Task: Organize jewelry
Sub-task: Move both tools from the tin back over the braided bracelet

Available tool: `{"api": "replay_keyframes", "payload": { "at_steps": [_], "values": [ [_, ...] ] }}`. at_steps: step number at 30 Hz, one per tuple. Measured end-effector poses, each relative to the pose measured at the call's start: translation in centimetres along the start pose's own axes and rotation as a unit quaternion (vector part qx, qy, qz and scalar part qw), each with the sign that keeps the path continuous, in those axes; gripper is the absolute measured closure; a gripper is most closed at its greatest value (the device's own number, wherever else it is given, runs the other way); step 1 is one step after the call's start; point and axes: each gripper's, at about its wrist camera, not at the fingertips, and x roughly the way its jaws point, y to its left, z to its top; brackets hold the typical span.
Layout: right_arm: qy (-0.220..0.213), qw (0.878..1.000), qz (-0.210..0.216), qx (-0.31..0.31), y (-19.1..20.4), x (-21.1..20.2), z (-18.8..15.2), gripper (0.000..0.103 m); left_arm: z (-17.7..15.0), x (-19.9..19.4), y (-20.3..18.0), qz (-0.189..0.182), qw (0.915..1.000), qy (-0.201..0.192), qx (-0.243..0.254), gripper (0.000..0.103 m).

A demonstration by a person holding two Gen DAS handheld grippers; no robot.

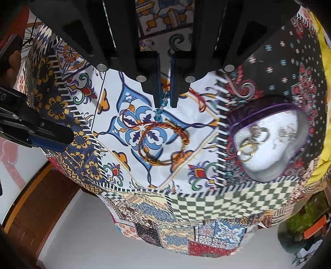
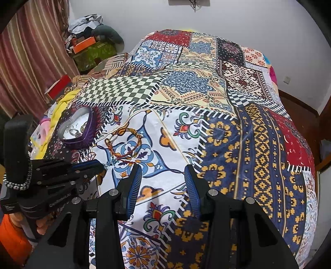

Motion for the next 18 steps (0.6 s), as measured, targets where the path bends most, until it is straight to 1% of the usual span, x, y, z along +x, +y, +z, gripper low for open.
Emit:
{"api": "replay_keyframes", "payload": {
  "at_steps": [3,6,12,15,18],
  "values": [
    [-0.001,1.0,0.004,-0.004,0.6,0.1,0.2,0.064,-0.1,-1.5,0.5,0.01,0.9998,-0.017,-0.001,0.097],
    [0.0,1.0,0.008,-0.008,1.3,0.3,0.4,0.064,-0.2,-3.5,0.7,0.03,0.9987,-0.042,0.002,0.097],
    [0.009,1.0,0.016,-0.024,2.9,1.6,1.2,0.064,0.6,-6.1,1.8,0.056,0.9948,-0.085,0.003,0.097],
    [0.022,0.999,0.015,-0.034,3.9,2.8,1.8,0.064,1.0,-7.2,2.6,0.061,0.993,-0.101,-0.002,0.097],
    [0.043,0.998,0.018,-0.043,4.8,4.6,2.5,0.059,1.0,-7.7,3.5,0.065,0.9919,-0.109,-0.008,0.097]
  ]
}}
